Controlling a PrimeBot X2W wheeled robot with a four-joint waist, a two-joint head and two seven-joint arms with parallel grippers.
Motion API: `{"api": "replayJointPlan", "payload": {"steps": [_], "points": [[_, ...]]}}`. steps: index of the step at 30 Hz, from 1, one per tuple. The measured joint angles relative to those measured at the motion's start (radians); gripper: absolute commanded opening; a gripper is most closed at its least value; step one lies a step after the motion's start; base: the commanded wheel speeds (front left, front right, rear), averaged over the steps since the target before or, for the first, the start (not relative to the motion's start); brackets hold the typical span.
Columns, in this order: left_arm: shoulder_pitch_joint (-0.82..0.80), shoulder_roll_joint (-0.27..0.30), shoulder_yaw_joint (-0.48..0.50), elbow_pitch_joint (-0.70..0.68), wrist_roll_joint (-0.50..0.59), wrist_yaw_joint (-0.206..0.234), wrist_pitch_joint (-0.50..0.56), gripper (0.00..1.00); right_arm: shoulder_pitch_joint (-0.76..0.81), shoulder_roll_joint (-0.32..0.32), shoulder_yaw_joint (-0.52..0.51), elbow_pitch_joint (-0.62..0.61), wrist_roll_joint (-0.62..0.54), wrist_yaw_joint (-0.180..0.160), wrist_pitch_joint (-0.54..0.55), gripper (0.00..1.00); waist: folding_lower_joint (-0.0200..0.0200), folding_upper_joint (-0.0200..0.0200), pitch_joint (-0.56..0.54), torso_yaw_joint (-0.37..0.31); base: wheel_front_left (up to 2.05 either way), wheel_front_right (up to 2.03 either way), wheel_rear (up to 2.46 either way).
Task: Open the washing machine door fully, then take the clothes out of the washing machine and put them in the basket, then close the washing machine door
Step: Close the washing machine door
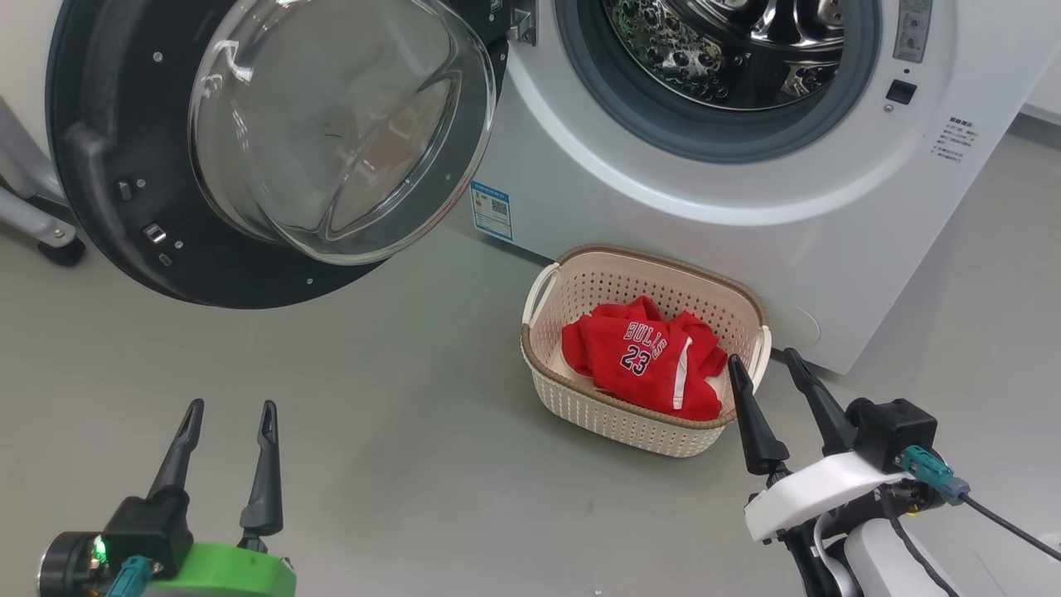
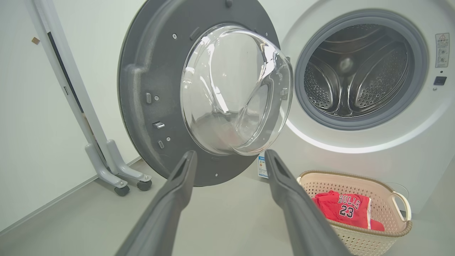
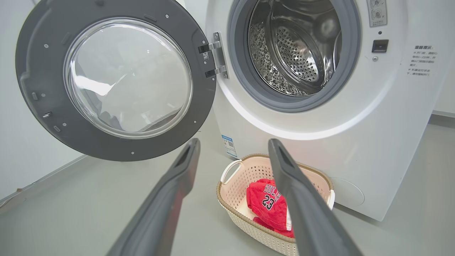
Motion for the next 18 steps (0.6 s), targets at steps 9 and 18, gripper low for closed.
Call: {"api": "replayJointPlan", "payload": {"steps": [9,18], "points": [[0.003,-0.003,-0.001,-0.001,0.000,0.000,0.000,1.00,0.000,-0.001,0.000,0.002,0.000,0.000,0.000,1.00,0.0000,0.0000,0.000,-0.001,0.00,0.00,0.00],[0.010,-0.003,-0.003,0.000,0.000,0.000,0.000,0.83,0.000,-0.002,0.000,0.003,0.007,0.000,0.000,1.00,0.0000,0.0000,0.002,-0.002,0.00,0.00,0.00]]}}
